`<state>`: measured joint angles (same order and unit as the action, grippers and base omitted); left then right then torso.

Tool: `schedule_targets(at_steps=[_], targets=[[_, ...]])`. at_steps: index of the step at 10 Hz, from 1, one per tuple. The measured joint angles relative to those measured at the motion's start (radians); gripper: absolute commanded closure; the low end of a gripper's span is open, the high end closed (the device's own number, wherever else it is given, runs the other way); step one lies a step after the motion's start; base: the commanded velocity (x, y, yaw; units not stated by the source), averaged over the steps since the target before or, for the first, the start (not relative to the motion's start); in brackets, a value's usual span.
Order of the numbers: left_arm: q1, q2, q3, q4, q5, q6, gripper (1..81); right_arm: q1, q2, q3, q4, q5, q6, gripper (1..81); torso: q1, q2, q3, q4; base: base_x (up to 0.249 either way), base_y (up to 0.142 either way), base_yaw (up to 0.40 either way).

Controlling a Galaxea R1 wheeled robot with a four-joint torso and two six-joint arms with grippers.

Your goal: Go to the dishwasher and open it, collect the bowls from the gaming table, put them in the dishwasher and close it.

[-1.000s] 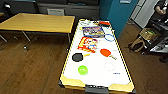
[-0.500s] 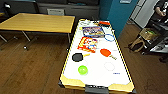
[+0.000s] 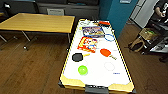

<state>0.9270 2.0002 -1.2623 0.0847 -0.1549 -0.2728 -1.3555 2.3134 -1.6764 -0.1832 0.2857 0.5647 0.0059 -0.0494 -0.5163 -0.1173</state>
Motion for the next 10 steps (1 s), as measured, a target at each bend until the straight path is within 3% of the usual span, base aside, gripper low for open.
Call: schedule_targets(at_steps=[6, 8, 10], targets=[[-0.256, -0.076, 0.091, -0.001, 0.077, -0.326, 1.0, -0.044, 0.225, -0.291, -0.027, 0.009, -0.007, 81.1, 0.000, 0.000, 0.000, 0.000, 0.000, 0.000, 0.000], [-0.322, -0.074, 0.096, -0.001, 0.117, -0.384, 1.0, -0.048, 0.271, -0.344, -0.030, 0.003, -0.007, 81.1, 0.000, 0.000, 0.000, 0.000, 0.000, 0.000, 0.000], [-0.391, -0.031, 0.090, -0.001, 0.179, -0.413, 1.0, -0.050, 0.309, -0.382, -0.031, -0.007, -0.009, 81.1, 0.000, 0.000, 0.000, 0.000, 0.000, 0.000, 0.000]])
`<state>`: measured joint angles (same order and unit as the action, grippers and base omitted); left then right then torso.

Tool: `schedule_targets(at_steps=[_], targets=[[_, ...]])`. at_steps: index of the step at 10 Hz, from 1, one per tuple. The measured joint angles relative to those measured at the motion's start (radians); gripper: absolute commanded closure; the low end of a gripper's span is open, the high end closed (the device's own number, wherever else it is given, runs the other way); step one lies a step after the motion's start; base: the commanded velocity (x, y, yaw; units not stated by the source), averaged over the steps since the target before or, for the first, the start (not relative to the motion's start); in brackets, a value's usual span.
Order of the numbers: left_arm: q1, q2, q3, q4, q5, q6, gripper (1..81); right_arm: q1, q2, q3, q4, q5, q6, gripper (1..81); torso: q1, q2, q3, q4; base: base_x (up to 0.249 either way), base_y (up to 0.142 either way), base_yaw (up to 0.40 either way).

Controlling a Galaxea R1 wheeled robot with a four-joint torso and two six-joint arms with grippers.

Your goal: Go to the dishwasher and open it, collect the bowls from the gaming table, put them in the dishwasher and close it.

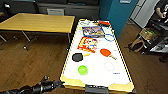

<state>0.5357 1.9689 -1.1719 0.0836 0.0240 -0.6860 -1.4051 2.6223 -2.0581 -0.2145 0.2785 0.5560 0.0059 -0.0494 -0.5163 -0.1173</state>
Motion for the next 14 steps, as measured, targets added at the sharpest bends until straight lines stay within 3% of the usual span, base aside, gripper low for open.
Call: schedule_targets(at_steps=[3, 6, 11, 14], targets=[[-0.057, 0.124, -0.102, 0.001, 0.096, -0.045, 1.0, 0.007, 0.036, -0.020, -0.001, -0.035, -0.002, 81.1, 0.000, 0.000, 0.000, 0.000, 0.000, 0.000, 0.000], [-0.161, 0.227, -0.208, 0.013, 0.197, -0.051, 1.0, 0.020, 0.036, -0.024, -0.001, -0.043, 0.000, 81.1, 0.000, 0.000, 0.000, 0.000, 0.000, 0.000, 0.000], [-0.279, 0.308, -0.373, 0.065, 0.253, -0.054, 1.0, 0.028, 0.051, -0.053, -0.002, -0.056, 0.003, 81.1, 0.000, 0.000, 0.000, 0.000, 0.000, 0.000, 0.000], [-0.283, 0.408, -0.451, 0.115, 0.261, -0.056, 1.0, 0.033, 0.068, -0.068, -0.003, -0.070, 0.003, 81.1, 0.000, 0.000, 0.000, 0.000, 0.000, 0.000, 0.000]])
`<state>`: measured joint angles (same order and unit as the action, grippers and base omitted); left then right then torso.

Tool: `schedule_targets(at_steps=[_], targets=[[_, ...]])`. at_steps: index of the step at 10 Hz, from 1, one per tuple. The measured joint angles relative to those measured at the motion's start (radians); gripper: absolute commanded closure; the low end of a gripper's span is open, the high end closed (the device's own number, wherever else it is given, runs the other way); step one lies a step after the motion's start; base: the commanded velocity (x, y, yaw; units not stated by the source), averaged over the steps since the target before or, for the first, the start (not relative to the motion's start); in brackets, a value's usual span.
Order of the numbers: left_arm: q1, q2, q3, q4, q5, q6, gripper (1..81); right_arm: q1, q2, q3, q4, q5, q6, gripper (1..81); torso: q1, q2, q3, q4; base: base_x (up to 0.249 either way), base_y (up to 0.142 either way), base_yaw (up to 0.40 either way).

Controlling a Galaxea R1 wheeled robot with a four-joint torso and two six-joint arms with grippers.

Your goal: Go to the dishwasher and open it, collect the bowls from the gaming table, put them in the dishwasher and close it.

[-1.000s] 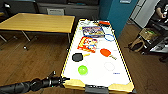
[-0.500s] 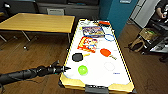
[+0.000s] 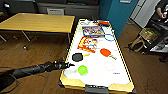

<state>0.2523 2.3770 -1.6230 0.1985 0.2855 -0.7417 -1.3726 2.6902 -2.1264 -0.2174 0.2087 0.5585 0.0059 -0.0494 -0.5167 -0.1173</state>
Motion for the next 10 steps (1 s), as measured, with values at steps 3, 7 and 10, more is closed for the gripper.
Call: schedule_targets(at_steps=[3, 7, 10], targets=[[0.003, 0.082, -0.046, 0.027, 0.023, 0.000, 1.0, 0.004, 0.000, -0.004, -0.001, -0.002, -0.001, 81.1, 0.000, 0.000, 0.000, 0.000, 0.000, 0.000, 0.000], [0.049, 0.158, -0.094, 0.049, 0.035, 0.000, 1.0, 0.004, 0.000, -0.009, -0.004, -0.002, -0.003, 81.1, 0.000, 0.000, 0.000, 0.000, 0.000, 0.000, 0.000], [0.072, 0.194, -0.108, 0.063, 0.049, 0.000, 1.0, 0.004, 0.001, -0.009, -0.004, -0.003, -0.004, 81.1, 0.000, 0.000, 0.000, 0.000, 0.000, 0.000, 0.000]])
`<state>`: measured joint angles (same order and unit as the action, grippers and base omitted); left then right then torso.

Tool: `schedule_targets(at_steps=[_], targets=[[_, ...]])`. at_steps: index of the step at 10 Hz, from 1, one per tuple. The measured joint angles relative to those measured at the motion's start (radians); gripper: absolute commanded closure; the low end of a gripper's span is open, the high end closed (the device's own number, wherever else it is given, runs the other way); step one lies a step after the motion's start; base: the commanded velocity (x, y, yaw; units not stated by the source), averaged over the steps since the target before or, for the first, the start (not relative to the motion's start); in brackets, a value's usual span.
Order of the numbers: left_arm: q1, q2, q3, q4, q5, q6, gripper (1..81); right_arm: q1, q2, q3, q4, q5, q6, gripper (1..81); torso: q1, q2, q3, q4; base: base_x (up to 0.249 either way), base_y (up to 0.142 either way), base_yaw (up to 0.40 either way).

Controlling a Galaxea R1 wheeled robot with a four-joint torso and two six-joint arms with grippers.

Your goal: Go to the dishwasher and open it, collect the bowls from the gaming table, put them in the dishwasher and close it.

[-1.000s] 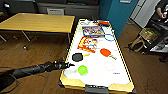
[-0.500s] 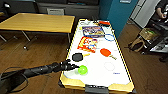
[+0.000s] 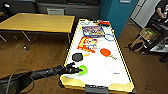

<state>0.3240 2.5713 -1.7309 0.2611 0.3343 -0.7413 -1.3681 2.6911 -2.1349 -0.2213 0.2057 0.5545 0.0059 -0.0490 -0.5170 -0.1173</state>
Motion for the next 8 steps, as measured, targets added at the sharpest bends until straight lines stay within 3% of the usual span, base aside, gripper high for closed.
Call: schedule_targets(at_steps=[2, 3, 5, 6, 7, 8], targets=[[0.004, 0.013, -0.019, 0.004, 0.015, -0.009, 1.0, 0.000, 0.002, 0.000, 0.000, 0.000, 0.000, 81.1, 0.000, 0.000, 0.000, 0.000, 0.000, 0.000, 0.000], [0.009, 0.028, -0.039, 0.004, 0.039, -0.036, 1.0, 0.001, 0.006, 0.000, 0.000, 0.000, 0.000, 81.1, 0.000, 0.000, 0.000, 0.000, 0.000, 0.000, 0.000], [0.010, 0.043, -0.069, 0.004, 0.051, -0.127, 1.0, 0.007, 0.007, -0.001, 0.000, 0.000, 0.000, 81.1, 0.000, 0.000, 0.000, 0.000, 0.000, 0.000, 0.000], [0.005, 0.053, -0.084, 0.004, 0.054, -0.134, 1.0, 0.006, 0.008, -0.001, 0.000, 0.000, 0.000, 81.1, 0.000, 0.000, 0.000, 0.000, 0.000, 0.000, 0.000], [0.004, 0.064, -0.097, 0.001, 0.061, -0.153, 81.1, 0.007, 0.008, -0.001, 0.000, 0.000, 0.000, 81.1, 0.000, 0.000, 0.000, 0.000, 0.000, 0.000, 0.000], [0.014, 0.083, -0.129, 0.023, 0.100, -0.144, 81.1, 0.009, 0.011, -0.004, 0.000, -0.001, 0.000, 81.1, 0.000, 0.000, 0.000, 0.000, 0.000, 0.000, 0.000]])
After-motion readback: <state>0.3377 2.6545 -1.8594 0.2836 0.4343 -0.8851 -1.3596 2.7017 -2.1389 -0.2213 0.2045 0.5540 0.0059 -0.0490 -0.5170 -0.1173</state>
